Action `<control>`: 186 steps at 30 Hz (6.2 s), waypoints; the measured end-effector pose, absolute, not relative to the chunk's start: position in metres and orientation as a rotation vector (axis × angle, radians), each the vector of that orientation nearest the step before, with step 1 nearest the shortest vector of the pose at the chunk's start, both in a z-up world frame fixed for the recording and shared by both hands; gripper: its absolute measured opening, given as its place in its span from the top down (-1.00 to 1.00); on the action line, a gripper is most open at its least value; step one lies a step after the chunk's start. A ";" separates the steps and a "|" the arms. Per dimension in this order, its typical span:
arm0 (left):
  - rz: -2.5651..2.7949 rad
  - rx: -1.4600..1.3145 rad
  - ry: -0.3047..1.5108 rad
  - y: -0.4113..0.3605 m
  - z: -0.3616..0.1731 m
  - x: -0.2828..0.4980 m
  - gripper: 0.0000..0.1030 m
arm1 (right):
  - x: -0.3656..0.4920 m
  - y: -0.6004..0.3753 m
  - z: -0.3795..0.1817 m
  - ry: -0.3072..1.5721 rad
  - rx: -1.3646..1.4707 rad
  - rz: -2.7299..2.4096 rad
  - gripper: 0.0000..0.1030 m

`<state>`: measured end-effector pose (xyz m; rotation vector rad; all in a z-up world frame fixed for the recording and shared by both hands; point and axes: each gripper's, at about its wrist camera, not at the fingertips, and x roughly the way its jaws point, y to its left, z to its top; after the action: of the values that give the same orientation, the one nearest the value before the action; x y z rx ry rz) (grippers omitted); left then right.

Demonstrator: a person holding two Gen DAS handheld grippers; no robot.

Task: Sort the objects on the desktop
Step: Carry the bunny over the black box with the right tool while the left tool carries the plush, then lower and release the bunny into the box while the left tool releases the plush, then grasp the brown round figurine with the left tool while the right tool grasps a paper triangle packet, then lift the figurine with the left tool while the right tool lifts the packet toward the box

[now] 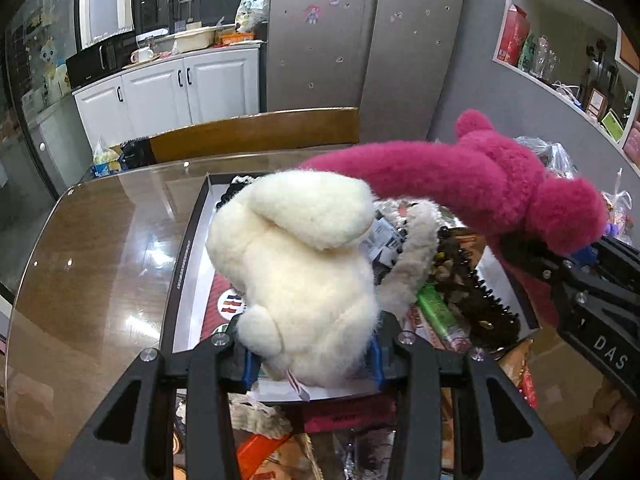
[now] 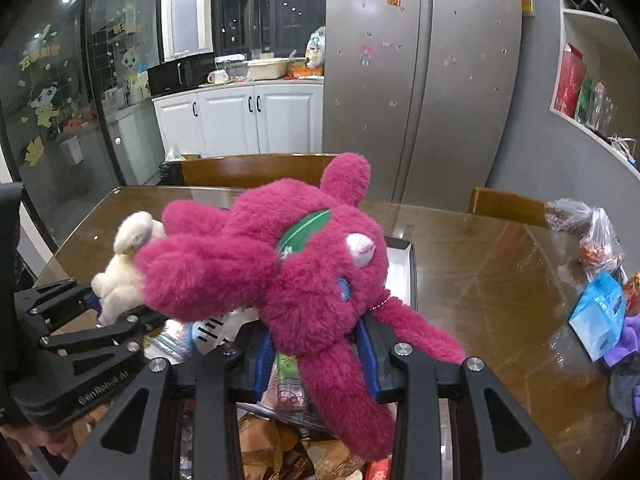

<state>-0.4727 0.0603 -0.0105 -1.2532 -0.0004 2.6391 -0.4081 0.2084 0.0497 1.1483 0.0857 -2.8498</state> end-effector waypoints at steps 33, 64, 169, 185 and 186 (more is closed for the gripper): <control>2.751 -1.160 0.012 0.036 0.032 -0.433 -0.86 | -0.372 0.190 0.094 0.106 0.957 -2.894 -0.54; 2.676 -1.186 -0.073 0.005 -0.029 -0.299 -0.86 | -0.275 0.166 0.027 0.103 1.054 -2.917 -0.54; 2.691 -1.208 -0.038 0.029 0.003 -0.358 0.31 | -0.314 0.198 0.032 0.103 1.144 -2.909 0.44; 2.661 -1.217 -0.016 0.052 -0.002 -0.433 0.31 | -0.378 0.203 0.024 0.110 1.180 -2.846 0.44; 2.658 -1.216 -0.016 0.053 -0.003 -0.437 0.31 | -0.381 0.203 0.024 0.113 1.177 -2.845 0.44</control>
<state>-0.4372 0.0526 -0.0031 -1.2158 -0.0162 2.6578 -0.3814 0.2026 0.0245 1.1771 0.1128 -2.8454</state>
